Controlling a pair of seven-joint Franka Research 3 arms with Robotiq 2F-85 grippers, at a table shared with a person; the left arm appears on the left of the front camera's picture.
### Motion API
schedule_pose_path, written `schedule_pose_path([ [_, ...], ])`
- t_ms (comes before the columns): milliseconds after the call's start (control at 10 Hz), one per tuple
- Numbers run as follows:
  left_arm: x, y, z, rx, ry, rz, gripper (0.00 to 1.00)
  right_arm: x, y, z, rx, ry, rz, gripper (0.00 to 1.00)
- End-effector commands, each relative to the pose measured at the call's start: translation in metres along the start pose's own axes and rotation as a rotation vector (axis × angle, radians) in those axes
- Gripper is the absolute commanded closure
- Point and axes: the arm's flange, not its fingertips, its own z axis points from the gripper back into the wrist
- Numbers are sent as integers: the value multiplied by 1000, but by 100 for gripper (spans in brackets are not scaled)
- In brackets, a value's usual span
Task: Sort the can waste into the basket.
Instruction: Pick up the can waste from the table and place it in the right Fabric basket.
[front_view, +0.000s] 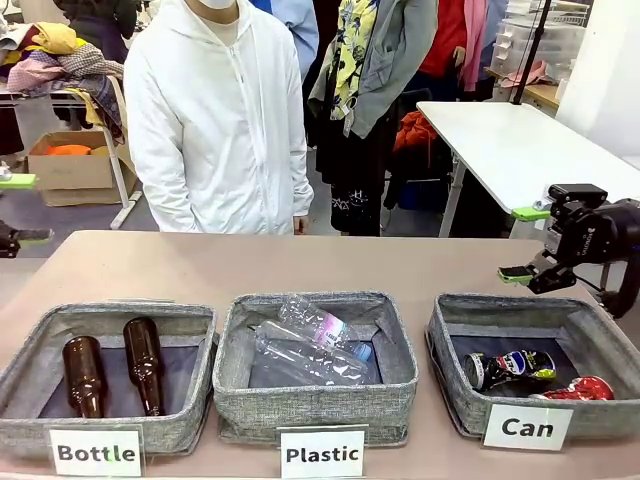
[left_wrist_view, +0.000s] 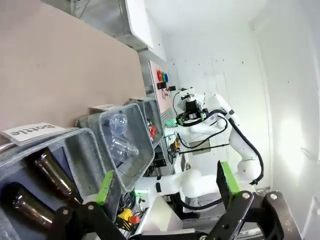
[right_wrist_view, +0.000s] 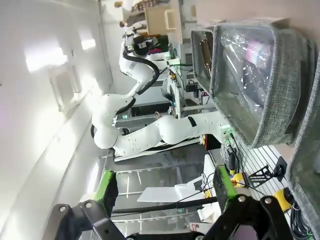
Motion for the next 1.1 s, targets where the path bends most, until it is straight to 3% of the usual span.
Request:
schedule_pose_path([
  [0, -3, -10, -3, -2, 17, -28, 0, -1, 4, -3, 5, 10, 9, 0],
  [1000, -3, -10, -3, -2, 17, -28, 0, -1, 4, -3, 5, 10, 9, 0],
])
